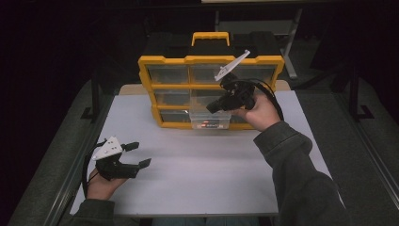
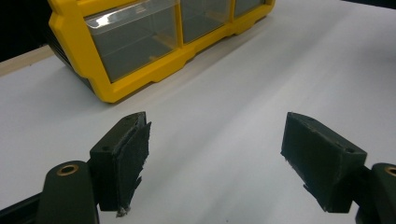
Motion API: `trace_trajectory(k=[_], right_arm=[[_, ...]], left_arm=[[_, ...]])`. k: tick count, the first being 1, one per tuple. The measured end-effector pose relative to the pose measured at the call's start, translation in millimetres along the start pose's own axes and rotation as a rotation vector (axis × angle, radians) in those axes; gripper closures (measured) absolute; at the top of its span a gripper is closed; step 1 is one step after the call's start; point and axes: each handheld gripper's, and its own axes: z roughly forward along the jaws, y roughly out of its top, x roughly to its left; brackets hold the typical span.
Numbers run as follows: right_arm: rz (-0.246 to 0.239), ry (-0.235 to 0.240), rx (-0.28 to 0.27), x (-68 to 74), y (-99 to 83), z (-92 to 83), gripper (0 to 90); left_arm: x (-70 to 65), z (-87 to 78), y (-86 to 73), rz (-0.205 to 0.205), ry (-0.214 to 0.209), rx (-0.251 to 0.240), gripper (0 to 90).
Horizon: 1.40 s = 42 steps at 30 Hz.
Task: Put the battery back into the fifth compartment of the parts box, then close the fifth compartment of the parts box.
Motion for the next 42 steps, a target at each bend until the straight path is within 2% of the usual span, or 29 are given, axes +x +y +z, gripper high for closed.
trace_trajectory(k=[14,23,29,34,42], right_arm=[[-0.025,0.028,0.002,15.4,-15.7,7.9,88.8],[-0.051,0.044,-0.006,27.8,-16.7,10.0,88.8],[-0.063,0.043,-0.003,35.5,-18.3,12.4,88.8],[-0.067,0.052,-0.010,38.7,-22.8,14.9,88.8],[-0.057,0.067,0.021,39.4,-35.2,29.3,88.9]], left_arm=[[0.6,-1.3,0.1,0.005,0.015,0.012,18.6],[0.6,-2.1,-0.8,-0.010,0.016,0.009,18.4],[0.1,-1.1,-0.7,-0.004,0.016,0.001,18.4],[0.3,-1.5,-1.0,-0.008,0.016,0.007,18.4],[-0.2,-1.0,-1.7,-0.016,0.012,0.009,18.4]])
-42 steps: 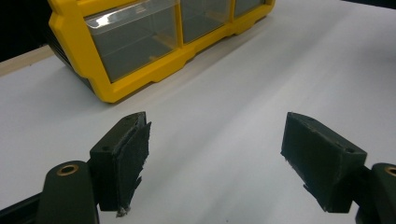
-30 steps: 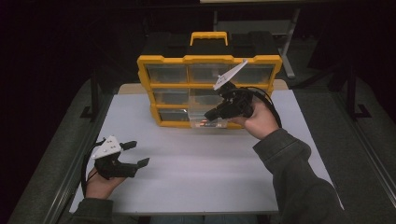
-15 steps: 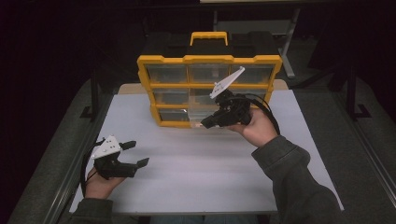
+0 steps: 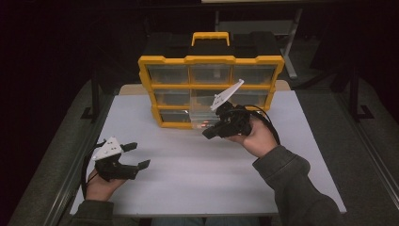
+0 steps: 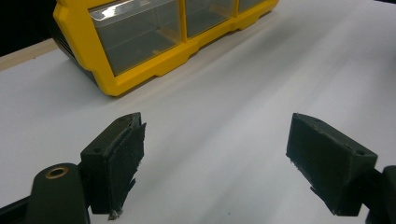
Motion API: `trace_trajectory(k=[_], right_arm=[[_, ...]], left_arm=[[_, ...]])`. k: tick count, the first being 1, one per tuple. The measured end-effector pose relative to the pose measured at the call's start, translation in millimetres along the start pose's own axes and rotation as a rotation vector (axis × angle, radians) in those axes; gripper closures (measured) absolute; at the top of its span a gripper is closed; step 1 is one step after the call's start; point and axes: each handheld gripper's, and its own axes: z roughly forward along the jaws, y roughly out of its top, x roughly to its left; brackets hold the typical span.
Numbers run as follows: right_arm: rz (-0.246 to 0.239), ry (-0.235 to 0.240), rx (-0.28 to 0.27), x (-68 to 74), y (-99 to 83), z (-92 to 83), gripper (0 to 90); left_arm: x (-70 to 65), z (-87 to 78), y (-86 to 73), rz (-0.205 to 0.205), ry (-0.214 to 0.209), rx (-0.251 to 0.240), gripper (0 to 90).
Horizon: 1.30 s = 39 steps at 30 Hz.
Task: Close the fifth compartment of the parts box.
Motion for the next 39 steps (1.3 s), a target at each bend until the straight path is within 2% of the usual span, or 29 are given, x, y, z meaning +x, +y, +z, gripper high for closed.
trace_trajectory(k=[3,4,6,17,22,27,29,30,33,39], right_arm=[[0.010,-0.006,0.000,-2.8,-5.4,4.9,88.9],[0.032,-0.008,0.015,-2.6,-6.6,5.2,88.9],[0.035,-0.016,0.023,-4.0,-7.1,6.3,88.9],[0.019,-0.091,0.048,-13.7,3.4,3.1,88.9],[0.018,-0.121,0.062,-18.4,2.1,6.9,88.9],[0.028,-0.140,0.054,-20.7,4.5,3.5,89.0],[0.033,-0.131,0.050,-20.8,5.3,2.9,89.0],[0.020,-0.137,0.054,-21.6,5.7,3.5,89.0],[0.024,-0.139,0.061,-20.9,6.3,4.6,89.0],[0.013,-0.151,0.068,-22.0,8.6,5.6,89.0]], left_arm=[[0.7,-0.3,0.0,0.012,0.001,0.011,18.4],[0.4,0.7,-0.4,0.011,-0.001,0.002,18.4],[0.2,-0.2,0.6,0.026,0.003,0.016,18.4],[-1.5,1.2,1.0,0.021,0.001,0.016,18.4],[-1.0,0.9,0.4,0.022,0.002,0.004,18.4],[-1.2,-0.1,1.3,0.028,0.002,0.016,18.4],[-1.3,0.3,1.0,0.025,0.002,0.006,18.4],[-1.5,0.1,0.8,0.018,0.001,0.001,18.4],[-1.7,0.1,0.9,0.016,0.002,0.000,18.5],[-1.2,0.3,1.0,0.027,0.000,0.006,18.5]])
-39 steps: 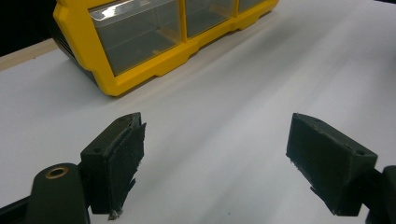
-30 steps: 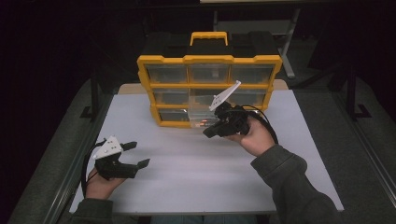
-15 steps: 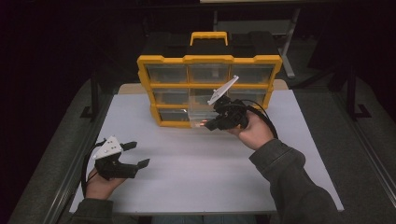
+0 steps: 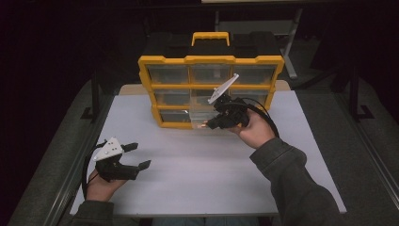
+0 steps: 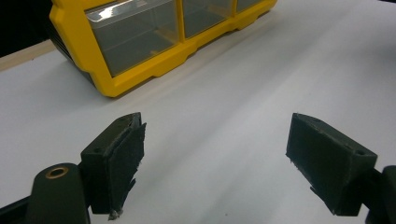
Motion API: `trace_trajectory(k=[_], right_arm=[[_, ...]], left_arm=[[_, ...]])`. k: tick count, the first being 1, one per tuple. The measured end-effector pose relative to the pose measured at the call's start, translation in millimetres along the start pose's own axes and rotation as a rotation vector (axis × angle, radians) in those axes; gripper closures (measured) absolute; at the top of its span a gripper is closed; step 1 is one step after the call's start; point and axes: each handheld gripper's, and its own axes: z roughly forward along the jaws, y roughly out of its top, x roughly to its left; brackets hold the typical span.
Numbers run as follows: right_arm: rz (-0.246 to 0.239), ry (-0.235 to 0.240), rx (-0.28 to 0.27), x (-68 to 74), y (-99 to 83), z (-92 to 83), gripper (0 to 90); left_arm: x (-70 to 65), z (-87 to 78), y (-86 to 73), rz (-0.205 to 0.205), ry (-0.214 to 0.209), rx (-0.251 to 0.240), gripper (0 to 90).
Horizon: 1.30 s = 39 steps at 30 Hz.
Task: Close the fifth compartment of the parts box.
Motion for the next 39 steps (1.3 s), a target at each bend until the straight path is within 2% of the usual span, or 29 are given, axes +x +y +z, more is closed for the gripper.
trace_trajectory(k=[6,13,25,39], right_arm=[[0.001,-0.012,0.004,-1.2,4.1,1.0,89.0],[0.007,-0.015,-0.006,-5.2,5.6,1.1,89.0],[0.018,-0.026,-0.002,-12.5,7.7,2.2,89.0],[0.028,-0.035,-0.002,-20.2,15.6,5.0,89.0]], left_arm=[[0.6,-0.3,0.4,0.006,0.002,0.006,18.5],[-1.0,0.0,0.2,-0.025,0.001,-0.003,18.6],[0.1,0.2,0.7,-0.013,0.001,0.009,18.7],[-0.3,4.2,2.2,-0.017,-0.007,-0.008,18.8]])
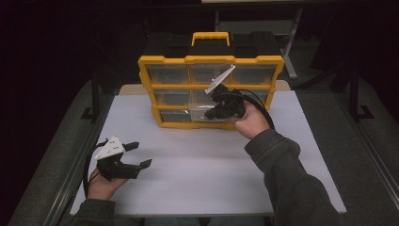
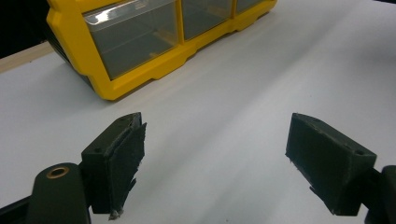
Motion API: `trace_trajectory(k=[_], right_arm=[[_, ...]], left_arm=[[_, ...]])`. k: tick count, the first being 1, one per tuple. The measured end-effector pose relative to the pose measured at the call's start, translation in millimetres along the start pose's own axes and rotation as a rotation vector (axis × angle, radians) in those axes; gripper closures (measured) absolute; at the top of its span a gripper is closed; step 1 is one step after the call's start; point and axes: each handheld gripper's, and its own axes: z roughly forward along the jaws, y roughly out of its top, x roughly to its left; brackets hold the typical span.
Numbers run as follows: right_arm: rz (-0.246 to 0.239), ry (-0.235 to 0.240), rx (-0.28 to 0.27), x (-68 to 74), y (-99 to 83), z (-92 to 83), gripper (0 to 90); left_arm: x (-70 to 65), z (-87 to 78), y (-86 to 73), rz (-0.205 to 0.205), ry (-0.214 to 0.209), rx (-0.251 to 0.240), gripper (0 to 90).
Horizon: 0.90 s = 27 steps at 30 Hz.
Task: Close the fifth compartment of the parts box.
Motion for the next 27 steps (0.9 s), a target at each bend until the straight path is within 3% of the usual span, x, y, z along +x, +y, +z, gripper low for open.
trace_trajectory(k=[27], right_arm=[[0.020,-0.028,0.022,-16.3,8.7,3.8,89.0]], left_arm=[[-0.5,0.7,0.1,0.003,-0.001,0.009,18.7]])
